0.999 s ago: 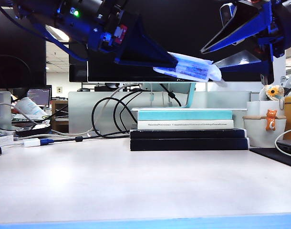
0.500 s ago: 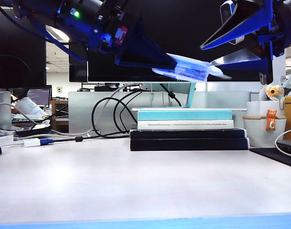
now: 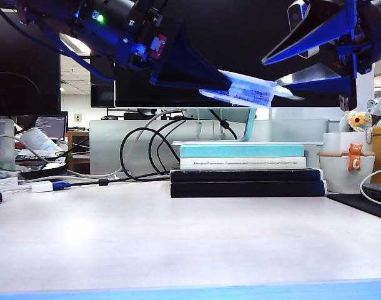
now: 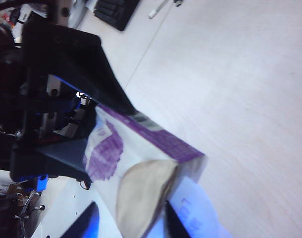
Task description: Pick up a packet of tissues from the table with the left hand, then take a tissue from it with the right hand.
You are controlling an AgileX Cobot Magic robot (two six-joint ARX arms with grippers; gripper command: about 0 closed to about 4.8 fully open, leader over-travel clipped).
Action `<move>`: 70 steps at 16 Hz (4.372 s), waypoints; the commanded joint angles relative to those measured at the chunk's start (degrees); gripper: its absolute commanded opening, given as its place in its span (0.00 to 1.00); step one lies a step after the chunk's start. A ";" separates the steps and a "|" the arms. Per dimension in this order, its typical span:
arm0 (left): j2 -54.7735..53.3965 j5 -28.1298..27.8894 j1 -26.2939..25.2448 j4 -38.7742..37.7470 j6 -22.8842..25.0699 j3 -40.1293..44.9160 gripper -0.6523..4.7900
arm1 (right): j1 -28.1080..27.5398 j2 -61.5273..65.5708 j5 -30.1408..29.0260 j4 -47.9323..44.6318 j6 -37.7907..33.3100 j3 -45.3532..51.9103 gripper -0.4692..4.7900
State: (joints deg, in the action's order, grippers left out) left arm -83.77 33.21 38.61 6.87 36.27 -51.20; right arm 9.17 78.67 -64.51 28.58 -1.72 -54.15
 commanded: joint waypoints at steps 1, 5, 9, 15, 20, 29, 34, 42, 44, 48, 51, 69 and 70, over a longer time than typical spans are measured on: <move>0.17 0.61 0.09 1.14 -0.31 -0.20 0.63 | 0.09 -0.13 -0.26 -0.33 0.04 -0.24 0.41; 0.17 2.16 0.11 3.10 -0.81 -0.20 0.63 | 0.11 -0.11 0.00 -0.55 0.07 -0.24 0.40; 0.13 2.16 0.11 2.84 -1.05 -0.20 0.63 | 0.11 -0.11 0.11 -1.60 0.33 -0.24 0.07; 0.11 -0.09 -0.07 1.79 -0.90 -0.17 0.63 | 0.00 -0.13 4.87 -1.81 0.48 -0.24 0.08; 0.11 -1.60 -1.11 -1.73 -0.70 -0.15 0.63 | -0.28 -0.15 12.39 -1.81 0.70 -0.24 0.08; -1.51 1.51 -1.62 -1.33 -0.94 -0.13 1.00 | -0.33 -0.15 13.11 -2.49 0.44 -0.24 0.08; -3.02 0.22 -1.64 -0.98 -0.72 -0.11 1.00 | -0.33 -0.17 7.56 -5.88 -2.62 -0.26 0.08; -3.13 -4.17 -1.68 5.27 -0.76 -0.09 1.00 | -0.31 -0.22 0.72 -7.78 -5.84 -0.28 0.08; -3.21 -4.04 -1.70 5.79 -0.76 -0.09 1.00 | -0.31 -0.22 0.26 -7.85 -5.81 -0.28 0.08; -4.09 -3.10 -1.68 6.62 -0.98 -0.11 1.00 | -0.31 -0.22 -0.13 -7.85 -5.81 -0.28 0.08; -5.64 0.92 -1.66 9.14 -2.73 -0.09 1.00 | -0.31 -0.22 -0.55 -7.80 -5.81 -0.28 0.08; -5.84 3.87 -1.68 9.88 -2.62 -0.09 0.61 | -0.37 -0.22 -1.51 -8.07 -5.79 -0.28 0.08; -5.84 3.87 -1.70 9.25 -2.47 -0.09 0.61 | -0.68 -0.22 -1.11 -8.07 -5.79 -0.28 0.08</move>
State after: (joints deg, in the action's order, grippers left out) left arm -89.67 37.32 36.88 16.80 33.74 -51.18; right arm 8.80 78.67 -65.54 21.32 -7.51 -54.15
